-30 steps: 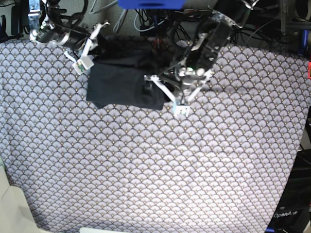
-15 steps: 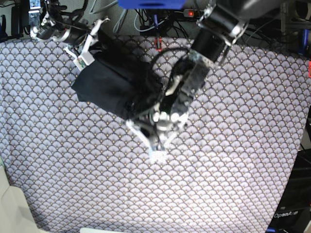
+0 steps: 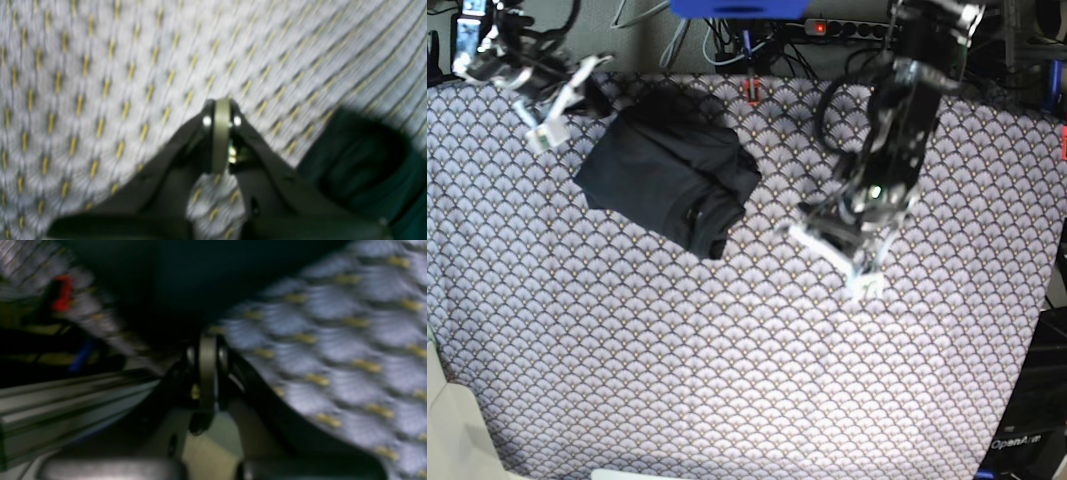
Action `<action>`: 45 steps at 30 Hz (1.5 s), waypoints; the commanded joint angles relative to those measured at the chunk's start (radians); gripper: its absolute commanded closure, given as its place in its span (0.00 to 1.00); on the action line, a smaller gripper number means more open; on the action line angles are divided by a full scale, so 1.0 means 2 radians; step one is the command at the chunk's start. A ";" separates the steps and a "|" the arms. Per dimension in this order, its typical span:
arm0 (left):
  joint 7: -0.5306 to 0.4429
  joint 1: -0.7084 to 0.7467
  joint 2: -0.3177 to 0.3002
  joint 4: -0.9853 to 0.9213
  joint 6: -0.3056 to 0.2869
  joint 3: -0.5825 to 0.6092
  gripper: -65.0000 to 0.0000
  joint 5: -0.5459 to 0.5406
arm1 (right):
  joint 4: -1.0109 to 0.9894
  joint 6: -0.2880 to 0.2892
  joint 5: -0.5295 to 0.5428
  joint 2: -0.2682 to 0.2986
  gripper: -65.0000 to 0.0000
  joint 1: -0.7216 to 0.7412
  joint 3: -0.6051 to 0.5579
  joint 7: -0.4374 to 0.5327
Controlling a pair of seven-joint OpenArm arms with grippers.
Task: Fold the T-shirt properly
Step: 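Press and square the folded bundle with both grippers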
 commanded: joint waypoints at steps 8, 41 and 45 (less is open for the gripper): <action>0.012 0.085 0.000 0.045 -0.003 0.047 1.00 0.000 | -0.019 0.002 0.009 0.061 1.00 0.074 0.021 0.009; -0.055 -0.099 0.136 -0.171 -0.003 0.106 1.00 0.000 | -0.014 0.002 0.009 0.031 1.00 0.072 -0.088 0.012; -0.069 -0.101 0.132 -0.166 -0.003 0.106 1.00 0.000 | -0.015 0.002 0.009 0.039 1.00 0.070 -0.079 0.012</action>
